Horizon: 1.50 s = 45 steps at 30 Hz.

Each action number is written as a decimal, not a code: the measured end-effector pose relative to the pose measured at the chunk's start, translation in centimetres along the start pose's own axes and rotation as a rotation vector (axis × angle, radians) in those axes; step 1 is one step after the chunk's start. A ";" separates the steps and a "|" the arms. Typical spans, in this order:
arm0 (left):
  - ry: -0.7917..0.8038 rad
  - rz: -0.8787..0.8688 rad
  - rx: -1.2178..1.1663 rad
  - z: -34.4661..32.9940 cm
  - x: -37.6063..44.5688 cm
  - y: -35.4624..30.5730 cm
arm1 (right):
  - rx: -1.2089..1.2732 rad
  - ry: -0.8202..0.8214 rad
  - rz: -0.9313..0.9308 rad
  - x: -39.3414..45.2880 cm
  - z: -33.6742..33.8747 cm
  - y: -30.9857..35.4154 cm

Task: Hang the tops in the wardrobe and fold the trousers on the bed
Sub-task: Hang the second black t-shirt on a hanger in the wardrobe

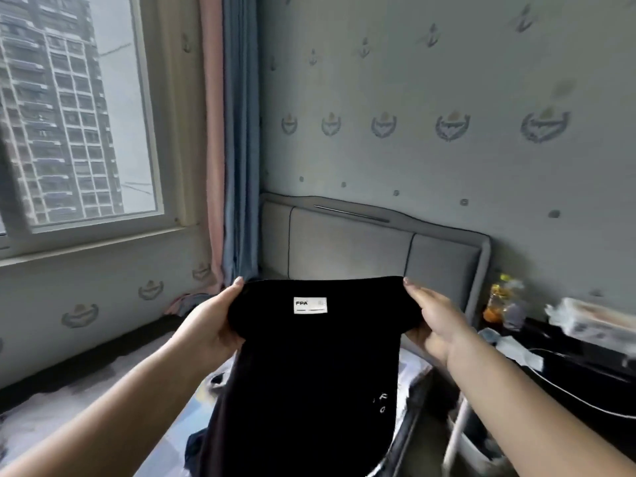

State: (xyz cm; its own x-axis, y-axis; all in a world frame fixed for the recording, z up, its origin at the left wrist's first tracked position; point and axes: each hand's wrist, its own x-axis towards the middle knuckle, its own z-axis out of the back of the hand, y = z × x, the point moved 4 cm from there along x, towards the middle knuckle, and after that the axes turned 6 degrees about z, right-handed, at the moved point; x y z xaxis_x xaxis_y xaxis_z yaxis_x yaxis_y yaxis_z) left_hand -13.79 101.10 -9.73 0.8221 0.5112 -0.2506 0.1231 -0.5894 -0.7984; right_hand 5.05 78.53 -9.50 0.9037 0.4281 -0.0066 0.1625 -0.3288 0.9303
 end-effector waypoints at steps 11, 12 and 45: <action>0.256 0.231 0.036 -20.8 1.9 13.8 | 0.038 -0.339 0.155 -7.5 23.6 11.1; 0.274 0.247 0.047 -22.8 1.7 15.4 | 0.050 -0.367 0.171 -8.5 25.8 12.2; 1.487 0.683 0.102 -85.7 -18.1 46.7 | -0.142 -1.446 0.930 -39.8 64.9 43.9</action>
State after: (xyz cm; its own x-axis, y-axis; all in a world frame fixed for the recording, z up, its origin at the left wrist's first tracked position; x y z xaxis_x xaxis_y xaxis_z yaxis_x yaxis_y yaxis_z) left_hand 24.73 10.67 4.43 0.4928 -0.8623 0.1165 -0.4515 -0.3678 -0.8130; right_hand 1.86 -7.56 7.80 0.2759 -0.9178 0.2855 -0.5413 0.0971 0.8352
